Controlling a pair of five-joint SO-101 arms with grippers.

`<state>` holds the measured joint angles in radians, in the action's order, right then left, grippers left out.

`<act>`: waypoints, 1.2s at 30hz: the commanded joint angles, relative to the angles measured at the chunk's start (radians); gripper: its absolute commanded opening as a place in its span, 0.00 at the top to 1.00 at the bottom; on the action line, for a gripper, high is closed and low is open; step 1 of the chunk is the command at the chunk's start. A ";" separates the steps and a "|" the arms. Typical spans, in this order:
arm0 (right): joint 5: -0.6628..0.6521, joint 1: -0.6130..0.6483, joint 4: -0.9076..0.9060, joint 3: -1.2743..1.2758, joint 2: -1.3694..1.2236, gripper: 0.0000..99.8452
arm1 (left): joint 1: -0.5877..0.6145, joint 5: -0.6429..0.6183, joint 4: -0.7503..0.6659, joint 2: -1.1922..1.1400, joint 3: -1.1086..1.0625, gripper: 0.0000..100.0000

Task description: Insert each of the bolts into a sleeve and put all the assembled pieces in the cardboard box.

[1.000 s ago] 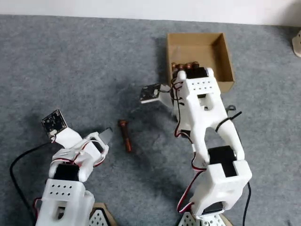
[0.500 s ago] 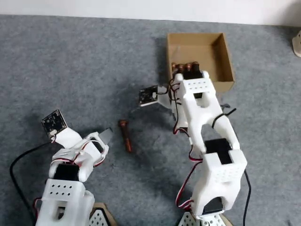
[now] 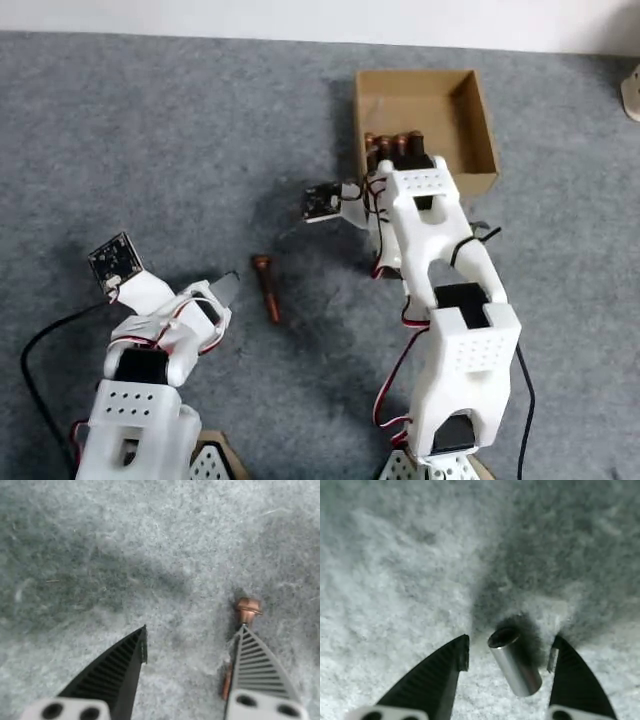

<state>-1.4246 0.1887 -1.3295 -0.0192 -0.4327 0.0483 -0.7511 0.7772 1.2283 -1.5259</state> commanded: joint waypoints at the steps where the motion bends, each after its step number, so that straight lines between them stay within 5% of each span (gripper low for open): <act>1: -0.011 -0.021 0.007 -0.021 0.054 0.76 | 0.018 -0.008 -0.020 0.010 0.053 0.73; 12: -0.074 -0.122 0.008 -0.018 -0.022 0.76 | 0.018 -0.009 -0.020 0.010 0.051 0.73; 16: -0.068 -0.148 0.008 -0.018 -0.114 0.92 | 0.018 -0.011 -0.020 0.010 0.051 0.73; 17: -0.051 -0.148 0.007 -0.018 -0.133 1.00 | 0.018 -0.012 -0.020 0.010 0.051 0.73; 28: 0.393 -0.035 0.007 -0.010 -0.171 0.99 | 0.013 -0.008 -0.015 0.010 0.053 0.73; 36: 0.493 -0.036 0.007 -0.015 -0.170 0.99 | 0.012 -0.008 -0.015 0.010 0.051 0.73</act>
<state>-0.9551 0.1274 -1.3203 -0.0453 -0.5708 0.0575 -0.7541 0.7772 1.2283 -1.5259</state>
